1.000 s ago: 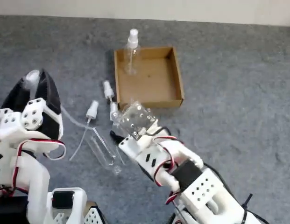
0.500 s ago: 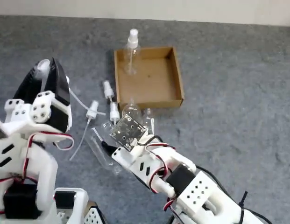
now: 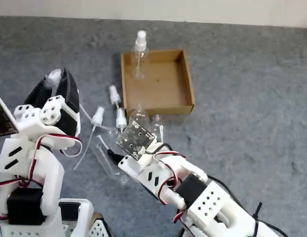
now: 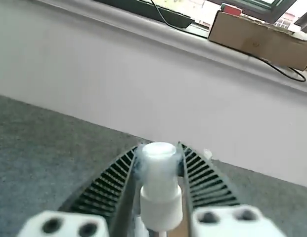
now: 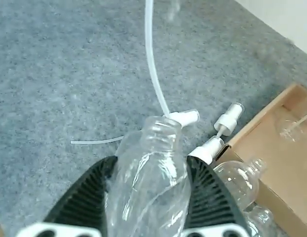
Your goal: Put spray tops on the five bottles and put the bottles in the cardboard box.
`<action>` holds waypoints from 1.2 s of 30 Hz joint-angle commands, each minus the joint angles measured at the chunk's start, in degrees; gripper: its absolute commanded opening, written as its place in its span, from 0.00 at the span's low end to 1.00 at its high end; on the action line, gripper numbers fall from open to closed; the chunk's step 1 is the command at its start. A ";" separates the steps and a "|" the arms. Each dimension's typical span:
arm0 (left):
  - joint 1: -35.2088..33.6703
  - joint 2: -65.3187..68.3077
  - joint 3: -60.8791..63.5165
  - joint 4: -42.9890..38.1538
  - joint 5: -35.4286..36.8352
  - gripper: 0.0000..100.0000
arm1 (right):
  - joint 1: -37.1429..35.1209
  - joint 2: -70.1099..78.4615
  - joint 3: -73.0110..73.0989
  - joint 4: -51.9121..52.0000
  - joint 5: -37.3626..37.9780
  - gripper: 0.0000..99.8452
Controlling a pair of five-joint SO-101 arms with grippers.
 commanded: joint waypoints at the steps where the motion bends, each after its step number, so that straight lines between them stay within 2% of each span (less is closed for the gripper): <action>1: 1.19 -0.04 -5.05 2.99 0.26 0.00 | -0.40 -1.54 -0.22 -1.54 -0.44 0.00; 11: 5.58 0.04 -6.29 4.31 0.26 0.00 | -0.40 -1.54 -0.13 -1.45 -0.44 0.00; 25: 5.05 0.57 -7.60 2.90 -3.25 0.00 | -0.40 -1.63 0.48 -1.36 -0.26 0.00; 29: 5.14 0.13 -7.60 3.34 -5.54 0.00 | -0.48 -1.63 3.38 -1.63 5.27 0.00; 36: 5.32 0.31 -7.16 4.57 -5.45 0.00 | -0.66 -1.71 3.91 -1.71 5.71 0.00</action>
